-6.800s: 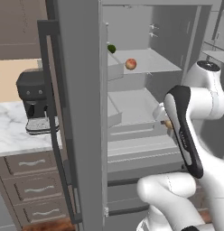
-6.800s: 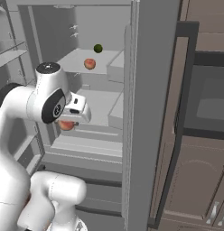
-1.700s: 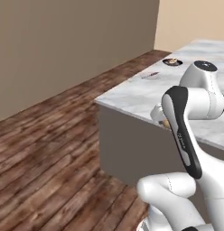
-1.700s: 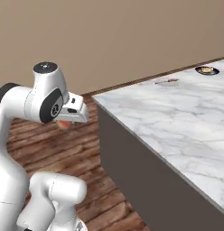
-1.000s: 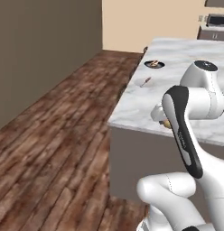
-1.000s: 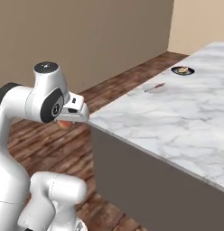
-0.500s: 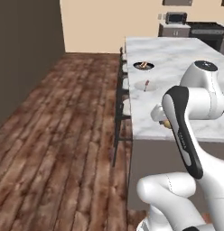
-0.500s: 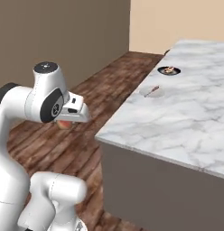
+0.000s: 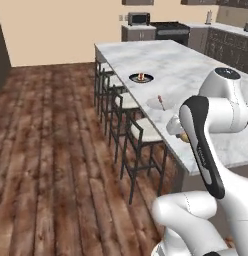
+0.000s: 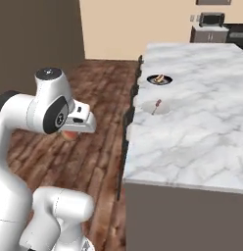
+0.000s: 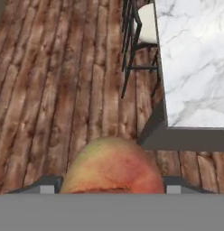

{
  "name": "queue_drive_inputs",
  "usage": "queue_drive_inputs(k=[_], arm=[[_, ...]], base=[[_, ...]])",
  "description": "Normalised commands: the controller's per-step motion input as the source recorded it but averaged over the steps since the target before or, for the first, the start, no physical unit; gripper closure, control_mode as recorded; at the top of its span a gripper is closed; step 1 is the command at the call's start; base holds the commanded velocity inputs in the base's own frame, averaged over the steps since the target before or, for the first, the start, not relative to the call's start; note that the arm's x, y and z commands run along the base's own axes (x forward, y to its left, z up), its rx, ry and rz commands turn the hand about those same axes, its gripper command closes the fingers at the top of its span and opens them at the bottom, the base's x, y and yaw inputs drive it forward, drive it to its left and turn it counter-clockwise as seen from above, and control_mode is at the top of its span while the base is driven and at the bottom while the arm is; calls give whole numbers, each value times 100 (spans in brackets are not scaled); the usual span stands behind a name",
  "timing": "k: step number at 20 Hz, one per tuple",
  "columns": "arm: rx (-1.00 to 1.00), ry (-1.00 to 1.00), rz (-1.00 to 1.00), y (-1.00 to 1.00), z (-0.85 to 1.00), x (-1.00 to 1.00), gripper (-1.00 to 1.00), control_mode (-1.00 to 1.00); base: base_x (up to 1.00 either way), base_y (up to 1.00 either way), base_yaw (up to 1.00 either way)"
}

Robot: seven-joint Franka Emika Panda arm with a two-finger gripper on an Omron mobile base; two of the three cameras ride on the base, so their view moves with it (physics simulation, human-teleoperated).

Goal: Pick up each peach from the fridge and place one peach on each plate on the dining counter.

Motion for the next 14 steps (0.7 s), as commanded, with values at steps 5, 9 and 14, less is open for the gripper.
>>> queue_drive_inputs(k=[5,9,14], arm=[[0,0,0,0,0,0,100,100],[0,0,0,0,0,0,100,100],[0,0,0,0,0,0,100,100]], base=[[80,100,-60],[74,92,-65],[78,70,-74]])
